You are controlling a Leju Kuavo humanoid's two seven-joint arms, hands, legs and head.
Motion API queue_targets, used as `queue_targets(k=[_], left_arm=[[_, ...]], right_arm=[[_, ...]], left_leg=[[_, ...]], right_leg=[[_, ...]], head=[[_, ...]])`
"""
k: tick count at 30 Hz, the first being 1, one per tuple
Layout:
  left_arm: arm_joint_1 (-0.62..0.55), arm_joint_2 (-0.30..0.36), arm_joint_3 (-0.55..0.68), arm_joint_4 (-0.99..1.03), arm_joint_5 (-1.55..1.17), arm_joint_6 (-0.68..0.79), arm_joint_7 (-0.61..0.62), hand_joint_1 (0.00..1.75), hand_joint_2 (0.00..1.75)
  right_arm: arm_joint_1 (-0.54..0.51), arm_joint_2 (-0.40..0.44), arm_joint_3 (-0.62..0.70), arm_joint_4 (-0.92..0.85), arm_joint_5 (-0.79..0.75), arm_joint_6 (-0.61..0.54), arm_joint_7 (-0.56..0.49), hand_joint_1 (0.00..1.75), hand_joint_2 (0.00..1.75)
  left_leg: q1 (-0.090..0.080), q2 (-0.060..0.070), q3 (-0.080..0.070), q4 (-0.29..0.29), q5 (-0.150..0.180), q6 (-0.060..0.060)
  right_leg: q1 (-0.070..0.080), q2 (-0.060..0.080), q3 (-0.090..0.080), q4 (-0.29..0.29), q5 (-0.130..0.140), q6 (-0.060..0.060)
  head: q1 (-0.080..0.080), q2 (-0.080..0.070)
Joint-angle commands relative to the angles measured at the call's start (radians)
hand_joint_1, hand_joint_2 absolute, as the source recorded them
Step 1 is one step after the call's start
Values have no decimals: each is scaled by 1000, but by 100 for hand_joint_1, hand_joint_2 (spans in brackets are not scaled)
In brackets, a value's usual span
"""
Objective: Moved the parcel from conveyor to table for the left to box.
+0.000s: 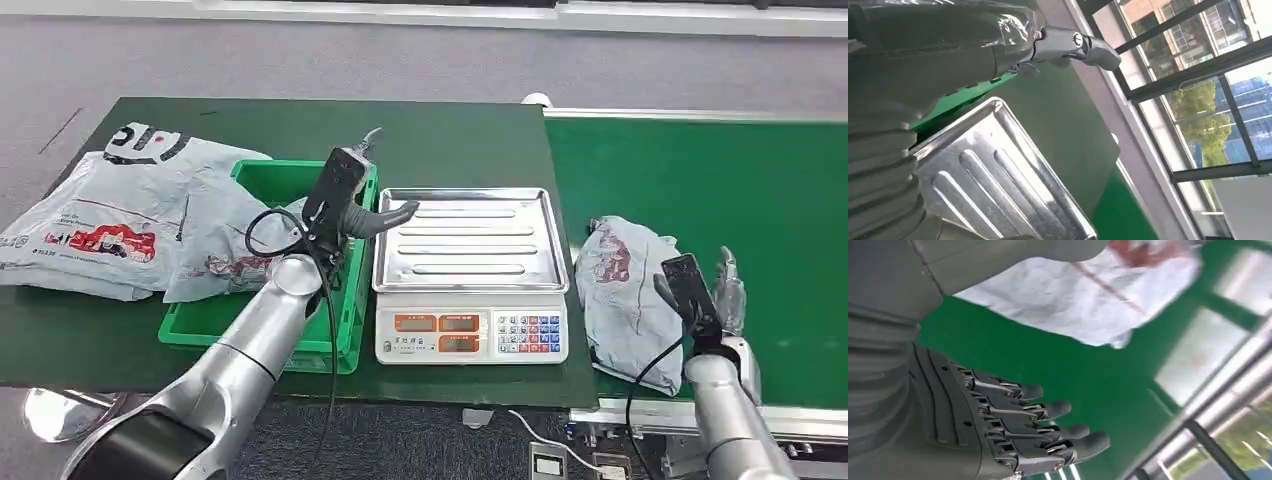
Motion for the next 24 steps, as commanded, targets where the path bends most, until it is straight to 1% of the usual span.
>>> queue_targets(k=[1, 2, 3, 4, 6, 8, 9, 10, 11, 12, 13, 14, 15, 17, 18, 21, 22, 23, 24], left_arm=[[-20, 16, -58, 50, 3, 9, -6, 0, 175], [-20, 16, -58, 50, 3, 9, -6, 0, 175], [-19, 16, -58, 49, 3, 9, -6, 0, 175], [-19, 16, -58, 49, 3, 9, -6, 0, 175], [-13, 17, -62, 38, 3, 6, -15, 0, 175], [-4, 17, -67, 20, 1, -1, -21, 0, 175], [1, 18, -68, 9, 1, -5, -22, 0, 175], [7, 20, -72, -5, -2, -3, -24, 0, 175], [11, 22, -74, -18, -5, 0, -23, 0, 175], [14, 24, -78, -30, -8, 0, -20, 0, 175], [17, 26, -81, -45, -10, 2, -13, 0, 175], [18, 25, -81, -52, -8, 3, -8, 0, 175], [19, 26, -82, -61, -9, 4, -4, 0, 175], [20, 26, -83, -65, -10, 8, -2, 0, 175], [27, 27, -83, -80, -13, 12, 0, 0, 175], [40, 22, -82, -109, -23, 10, 8, 0, 175], [40, 18, -84, -118, -28, 11, 14, 0, 175], [40, 18, -84, -118, -28, 11, 14, 0, 175], [39, 15, -85, -119, -29, 12, 17, 0, 175]], right_arm=[[-79, -20, 34, 219, 49, -8, 34, 0, 175], [-79, -20, 34, 219, 49, -8, 34, 0, 175], [-81, -20, 33, 221, 52, -8, 35, 0, 175], [-81, -20, 33, 221, 52, -8, 35, 0, 175], [-93, -24, 45, 244, 94, 15, 69, 0, 175], [-104, -30, 44, 266, 109, 76, 90, 0, 175], [-107, -33, 41, 274, 109, 110, 94, 0, 175], [-109, -36, 40, 283, 115, 158, 102, 0, 175], [-114, -36, 36, 292, 110, 204, 102, 0, 175], [-122, -38, 40, 303, 110, 253, 100, 0, 175], [-133, -35, 35, 314, 105, 312, 96, 0, 175], [-140, -33, 39, 319, 109, 342, 93, 0, 175], [-148, -30, 47, 324, 118, 363, 92, 0, 175], [-152, -26, 49, 326, 121, 374, 93, 0, 175], [-160, -19, 64, 330, 139, 415, 94, 0, 175], [-160, 3, 106, 320, 195, 468, 115, 0, 175], [-156, 9, 114, 313, 209, 476, 120, 0, 175], [-156, 9, 114, 313, 209, 476, 120, 0, 175], [-154, 10, 114, 312, 209, 476, 120, 0, 175]], left_leg=[[0, 1, 3, -1, -1, 0], [1, 3, 6, -1, -2, -1], [1, 1, 3, -1, -1, 0], [1, 3, 5, -1, -1, -1], [1, 2, 4, -1, -1, 0], [1, 3, 6, -2, -2, -1], [0, 2, 4, -1, -1, 0], [1, 3, 6, -2, -2, -1], [0, 2, 4, -1, -1, 0], [1, 2, 6, -2, -2, 0], [0, 1, 3, -1, -1, 0], [1, 3, 4, -1, -2, 0], [0, 2, 2, 0, -1, 0], [0, 3, 3, 0, -1, 0], [1, 4, 5, -1, -2, -1], [1, 3, 3, -1, -1, -1], [1, 5, 5, -1, -2, -1], [1, 4, 3, -1, -1, -1], [1, 5, 5, -1, -2, -1]], right_leg=[[0, 1, 3, -1, 0, -1], [1, 3, 5, -2, 0, -1], [1, 2, 3, -1, 0, -1], [1, 3, 5, -2, 0, -1], [1, 2, 4, -2, 0, -1], [1, 3, 6, -3, 0, -1], [0, 2, 4, -1, 0, -1], [1, 3, 6, -3, -1, -1], [1, 2, 4, -2, 0, -1], [1, 2, 6, -3, -1, -1], [0, 2, 3, -1, 0, -1], [1, 3, 4, -2, -1, -1], [0, 2, 2, -1, 0, -1], [0, 3, 2, -1, 0, -1], [1, 4, 5, -2, 0, -1], [1, 3, 2, -1, 0, -1], [1, 5, 4, -3, 0, -1], [1, 4, 3, -2, 0, -1], [1, 5, 5, -3, 0, -1]], head=[[0, 0], [0, 0], [0, 0], [0, 0], [0, 0], [0, 0], [0, 0], [0, 0], [0, 0], [0, 0], [0, 0], [0, 0], [0, 0], [0, 0], [0, 0], [0, 0], [0, 0], [0, 0], [0, 0]])
